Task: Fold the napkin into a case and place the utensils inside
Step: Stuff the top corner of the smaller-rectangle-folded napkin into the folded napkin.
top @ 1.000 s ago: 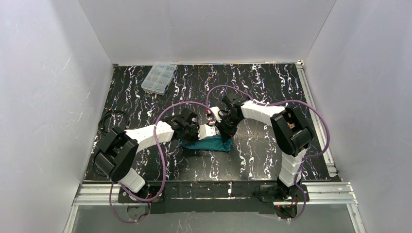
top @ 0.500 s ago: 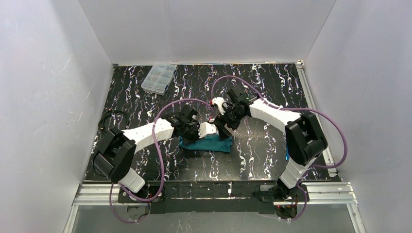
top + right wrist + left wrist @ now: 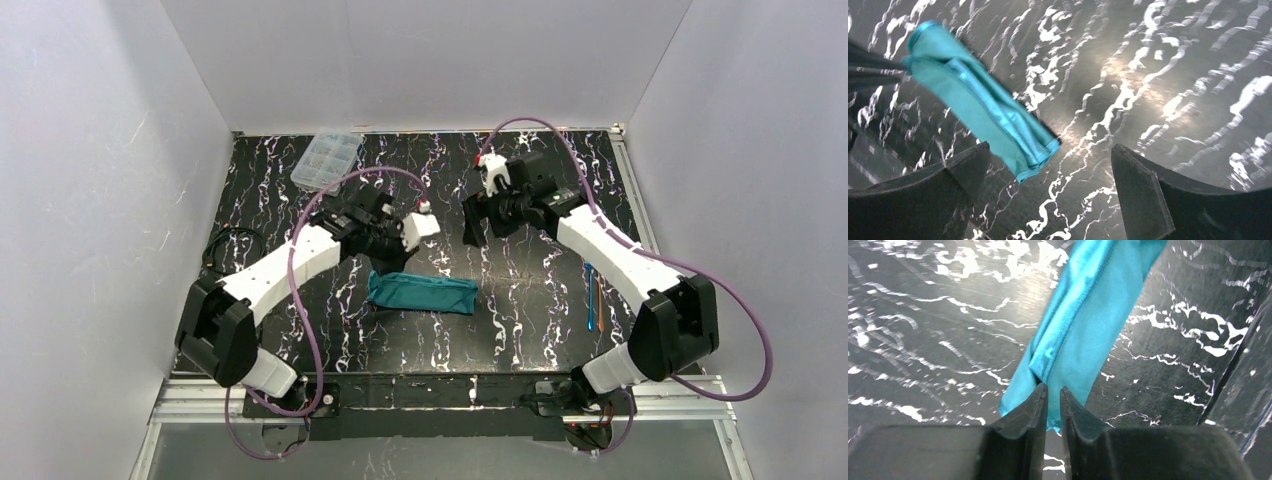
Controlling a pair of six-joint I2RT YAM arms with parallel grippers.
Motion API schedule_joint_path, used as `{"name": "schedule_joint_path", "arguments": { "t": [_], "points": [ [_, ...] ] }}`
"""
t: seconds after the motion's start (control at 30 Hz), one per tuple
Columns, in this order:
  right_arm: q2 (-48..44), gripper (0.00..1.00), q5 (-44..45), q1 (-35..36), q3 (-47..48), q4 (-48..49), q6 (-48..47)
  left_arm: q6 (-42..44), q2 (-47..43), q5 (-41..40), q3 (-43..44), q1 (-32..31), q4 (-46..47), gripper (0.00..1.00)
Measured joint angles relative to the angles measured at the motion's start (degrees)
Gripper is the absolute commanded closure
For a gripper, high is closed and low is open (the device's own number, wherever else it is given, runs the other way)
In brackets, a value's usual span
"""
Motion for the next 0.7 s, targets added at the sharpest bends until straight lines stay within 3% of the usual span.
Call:
{"name": "schedule_joint_path", "arguments": {
  "t": [0.13, 0.3, 0.47, 0.57, 0.7],
  "points": [
    [-0.5, 0.01, 7.7, -0.4, 5.5, -1.9, 5.5, -2.3, -1.2, 1.4, 7.0, 5.5, -3.9, 0.61],
    [-3.0, 0.02, 1.9, -0.6, 2.9, 8.7, 15.2, -4.8, -1.6, 2.3, 15.8, 14.2, -8.4, 0.64],
    [7.2, 0.27, 4.2, 15.9, 4.7, 14.5, 18.6, -8.1, -1.0, 6.6, 14.8, 20.2, -13.3, 0.71],
    [10.9, 0.47, 2.9, 24.0, 2.8, 19.4, 22.1, -10.4, -0.4, 9.1, 11.3, 23.6, -14.9, 0.73],
    [12.3, 0.66, 3.0, 25.9, 0.1, 25.1, 27.1, -12.7, -0.5, 9.9, 4.9, 25.2, -14.7, 0.75]
  ]
}}
